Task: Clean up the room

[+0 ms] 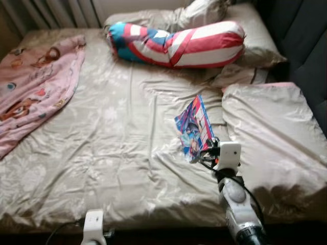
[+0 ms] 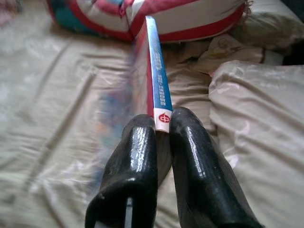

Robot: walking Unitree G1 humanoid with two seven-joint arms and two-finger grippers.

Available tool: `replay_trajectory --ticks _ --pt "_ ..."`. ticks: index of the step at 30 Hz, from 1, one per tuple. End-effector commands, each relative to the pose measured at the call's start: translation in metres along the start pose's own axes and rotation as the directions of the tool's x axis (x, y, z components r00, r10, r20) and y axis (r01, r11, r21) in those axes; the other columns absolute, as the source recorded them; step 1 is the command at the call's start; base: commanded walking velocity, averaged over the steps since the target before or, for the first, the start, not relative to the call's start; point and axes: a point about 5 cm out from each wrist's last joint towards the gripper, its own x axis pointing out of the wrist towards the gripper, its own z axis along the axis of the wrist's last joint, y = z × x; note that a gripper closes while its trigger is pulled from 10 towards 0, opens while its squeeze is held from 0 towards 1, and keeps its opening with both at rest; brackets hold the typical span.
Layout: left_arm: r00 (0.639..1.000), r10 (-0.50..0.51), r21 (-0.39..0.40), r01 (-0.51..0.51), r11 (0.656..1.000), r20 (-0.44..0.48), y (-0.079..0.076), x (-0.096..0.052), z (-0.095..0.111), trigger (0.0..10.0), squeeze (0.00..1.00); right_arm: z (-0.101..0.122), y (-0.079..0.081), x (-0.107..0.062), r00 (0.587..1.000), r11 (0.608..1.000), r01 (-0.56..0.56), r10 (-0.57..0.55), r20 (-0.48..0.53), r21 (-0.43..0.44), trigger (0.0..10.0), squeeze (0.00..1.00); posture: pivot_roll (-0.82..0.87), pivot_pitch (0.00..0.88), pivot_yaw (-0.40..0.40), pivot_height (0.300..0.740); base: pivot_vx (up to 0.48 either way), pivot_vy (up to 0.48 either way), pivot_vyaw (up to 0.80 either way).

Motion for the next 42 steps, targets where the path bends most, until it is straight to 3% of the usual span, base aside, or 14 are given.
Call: replay_trajectory --ticks 1,22,26,28,31,35,42 --pt "0.994 0.053 0.004 -0.053 0.999 -0.097 0.02 -0.01 -0.029 10.0 0.0 0.014 0.017 0.006 0.997 0.999 -0.037 0.036 0.067 0.022 10.0 0.0 -0.01 0.182 -0.001 0.74 0.0 0.0 0.0" --pt "0.996 0.059 -0.009 -0.059 0.998 -0.07 0.021 -0.01 -0.026 10.0 0.0 0.016 0.015 0.005 0.996 1.0 -0.013 0.01 0.088 0.029 10.0 0.0 -0.01 0.199 0.008 0.74 0.0 0.0 0.0" --pt "0.995 0.099 0.015 -0.099 0.995 -0.02 0.029 -0.009 -0.016 10.0 0.0 0.017 0.014 0.005 0.996 1.0 -0.01 0.007 0.094 0.029 10.0 0.0 -0.01 0.202 0.009 0.74 0.0 0.0 0.0" --pt "0.989 0.145 0.019 -0.146 0.989 0.038 0.041 -0.009 -0.005 10.0 0.0 0.018 0.013 0.005 0.996 1.0 -0.009 0.006 0.094 0.028 10.0 0.0 -0.01 0.213 0.012 0.74 0.0 0.0 0.0" --pt "0.979 0.186 -0.018 -0.185 0.983 0.084 0.052 -0.011 0.003 10.0 0.0 0.017 0.014 0.004 0.996 0.999 -0.012 0.009 0.094 0.03 10.0 0.0 -0.01 0.214 0.013 0.74 0.0 0.0 0.0" --pt "0.972 0.189 -0.051 -0.183 0.982 0.14 0.057 -0.011 0.013 10.0 0.0 0.018 0.016 0.004 0.995 0.999 -0.021 0.017 0.098 0.034 10.0 0.0 -0.01 0.219 0.011 0.74 0.0 0.0 0.0" --pt "0.972 0.148 -0.04 -0.143 0.989 0.182 0.048 -0.009 0.018 10.0 0.0 0.018 0.016 0.004 0.995 0.999 -0.024 0.021 0.1 0.035 10.0 0.0 -0.01 0.22 0.007 0.74 0.0 0.0 0.0"
